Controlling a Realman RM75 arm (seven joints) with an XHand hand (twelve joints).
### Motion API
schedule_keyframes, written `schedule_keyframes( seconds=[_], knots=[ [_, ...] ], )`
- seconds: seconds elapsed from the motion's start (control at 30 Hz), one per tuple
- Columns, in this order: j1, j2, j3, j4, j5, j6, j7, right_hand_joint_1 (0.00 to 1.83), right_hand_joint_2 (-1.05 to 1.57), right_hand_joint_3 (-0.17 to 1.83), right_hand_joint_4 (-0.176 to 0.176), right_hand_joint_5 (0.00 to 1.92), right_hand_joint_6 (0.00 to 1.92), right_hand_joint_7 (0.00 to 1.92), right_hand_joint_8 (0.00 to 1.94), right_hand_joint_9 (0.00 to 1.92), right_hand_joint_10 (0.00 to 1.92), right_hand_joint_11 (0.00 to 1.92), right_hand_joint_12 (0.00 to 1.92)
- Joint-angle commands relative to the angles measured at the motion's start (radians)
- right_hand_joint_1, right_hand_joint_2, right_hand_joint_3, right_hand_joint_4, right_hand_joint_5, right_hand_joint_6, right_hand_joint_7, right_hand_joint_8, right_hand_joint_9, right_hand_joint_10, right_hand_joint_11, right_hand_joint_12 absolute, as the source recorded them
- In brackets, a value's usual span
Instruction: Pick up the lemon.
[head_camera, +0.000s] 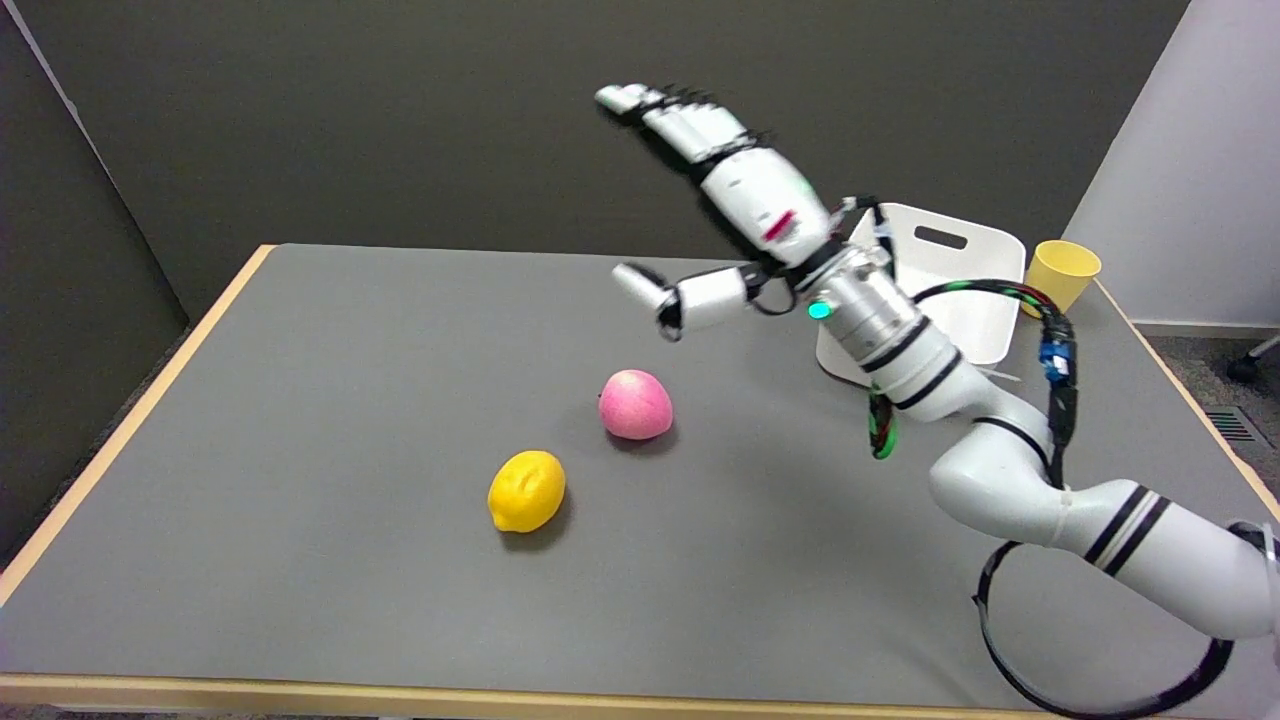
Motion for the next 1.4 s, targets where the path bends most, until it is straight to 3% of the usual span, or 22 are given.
schedule_keyframes(
  seconds=[0.03,0.13,0.27,0.43,0.7,0.97,1.13,1.4],
  knots=[
    [0.204,-0.007,-0.325,0.093,-0.31,-0.42,-0.05,0.59,0.53,0.94,0.07,0.0,0.06,0.0,0.1,0.0,0.31,0.0,0.76],
    [0.184,0.022,-0.357,0.129,-0.341,-0.507,-0.069,0.66,0.51,0.91,0.054,0.0,0.0,0.0,0.0,0.0,0.05,0.0,0.58],
    [0.145,0.085,-0.398,0.183,-0.352,-0.628,-0.107,0.71,0.51,0.85,0.059,0.0,0.0,0.0,0.0,0.0,0.0,0.0,0.34],
    [0.102,0.1,-0.426,0.201,-0.341,-0.689,-0.112,0.75,0.51,0.8,0.055,0.0,0.0,0.0,0.0,0.0,0.0,0.0,0.15],
    [-0.04,0.14,-0.345,0.299,-0.324,-0.731,-0.173,0.76,0.54,0.72,0.051,0.0,0.0,0.0,0.0,0.0,0.0,0.0,0.12],
    [-0.036,0.129,-0.332,0.292,-0.112,-0.692,-0.362,0.75,0.54,0.74,0.033,0.0,0.0,0.0,0.0,0.0,0.0,0.0,0.09],
    [-0.006,0.092,-0.333,0.283,-0.105,-0.689,-0.384,0.73,0.52,0.84,0.02,0.0,0.0,0.0,0.0,0.0,0.0,0.0,0.1],
    [0.027,0.001,-0.326,0.24,-0.117,-0.639,-0.386,0.73,0.55,0.77,0.019,0.0,0.0,0.0,0.0,0.0,0.0,0.0,0.12]
  ],
)
